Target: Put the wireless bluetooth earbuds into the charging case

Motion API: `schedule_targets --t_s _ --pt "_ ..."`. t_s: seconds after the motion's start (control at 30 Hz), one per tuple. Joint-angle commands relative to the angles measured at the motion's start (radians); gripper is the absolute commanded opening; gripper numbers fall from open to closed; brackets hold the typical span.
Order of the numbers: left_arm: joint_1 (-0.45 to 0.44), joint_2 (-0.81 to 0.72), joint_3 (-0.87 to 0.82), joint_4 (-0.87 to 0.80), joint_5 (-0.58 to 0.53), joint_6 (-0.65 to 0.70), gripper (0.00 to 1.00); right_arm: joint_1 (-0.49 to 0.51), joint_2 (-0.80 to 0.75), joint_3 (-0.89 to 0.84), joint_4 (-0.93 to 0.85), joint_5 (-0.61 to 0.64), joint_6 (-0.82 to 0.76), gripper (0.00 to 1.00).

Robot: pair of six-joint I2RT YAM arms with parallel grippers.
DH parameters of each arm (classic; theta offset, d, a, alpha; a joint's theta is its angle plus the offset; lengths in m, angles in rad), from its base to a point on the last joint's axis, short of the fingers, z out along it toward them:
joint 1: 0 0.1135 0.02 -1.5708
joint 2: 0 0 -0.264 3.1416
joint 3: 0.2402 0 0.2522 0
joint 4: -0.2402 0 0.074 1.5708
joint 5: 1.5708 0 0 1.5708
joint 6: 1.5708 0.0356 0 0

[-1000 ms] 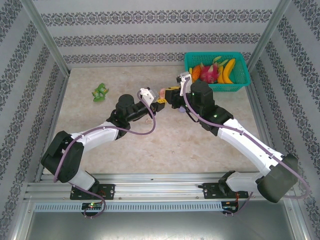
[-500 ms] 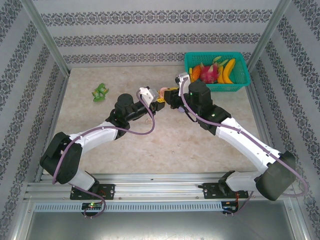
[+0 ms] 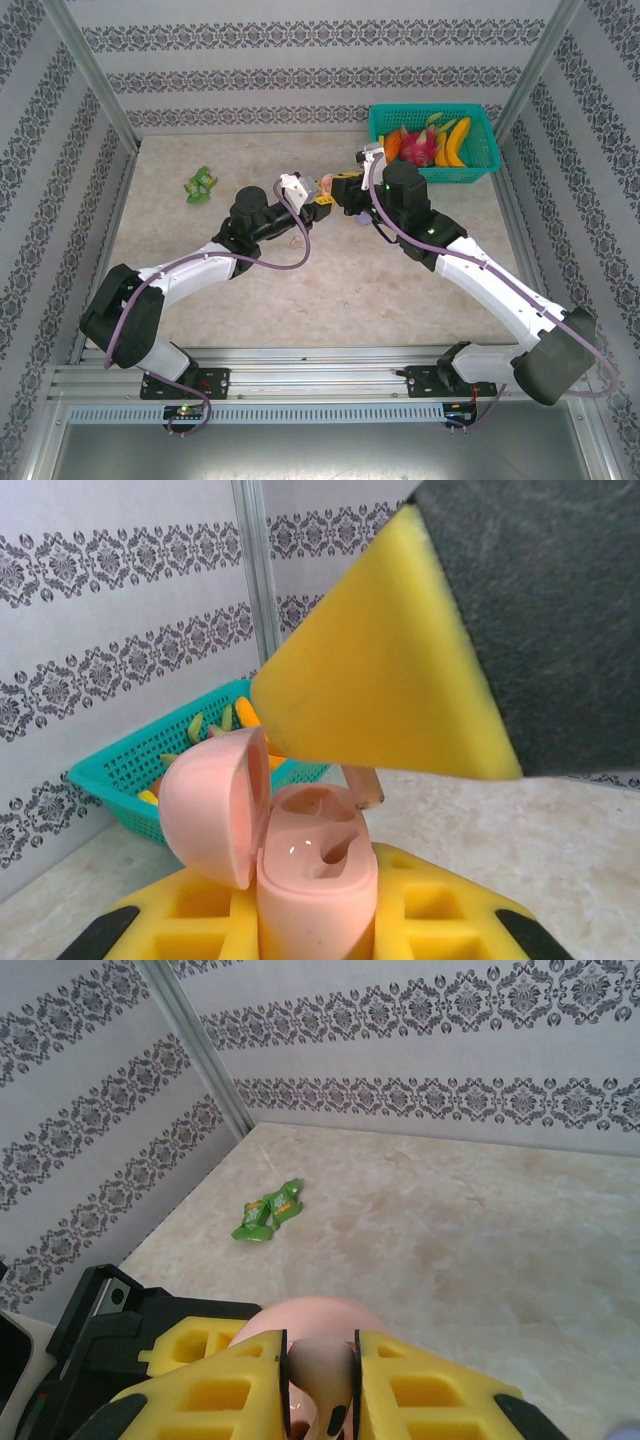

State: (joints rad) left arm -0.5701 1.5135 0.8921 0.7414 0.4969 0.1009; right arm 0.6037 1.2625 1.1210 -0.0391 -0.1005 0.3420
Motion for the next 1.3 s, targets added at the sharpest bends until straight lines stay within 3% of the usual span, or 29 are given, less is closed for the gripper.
schedule_targets --t_s 0.0,1.27 --pt "-0.016 -0.009 0.031 0.007 0.027 -0.001 0.0 -0.012 -0.008 -0.01 0.046 -0.029 0.023 0.21" --pt "-0.016 0.002 0.056 -0.005 0.016 -0.005 0.0 -0.018 0.01 -0.06 0.052 -0.09 0.029 0.18"
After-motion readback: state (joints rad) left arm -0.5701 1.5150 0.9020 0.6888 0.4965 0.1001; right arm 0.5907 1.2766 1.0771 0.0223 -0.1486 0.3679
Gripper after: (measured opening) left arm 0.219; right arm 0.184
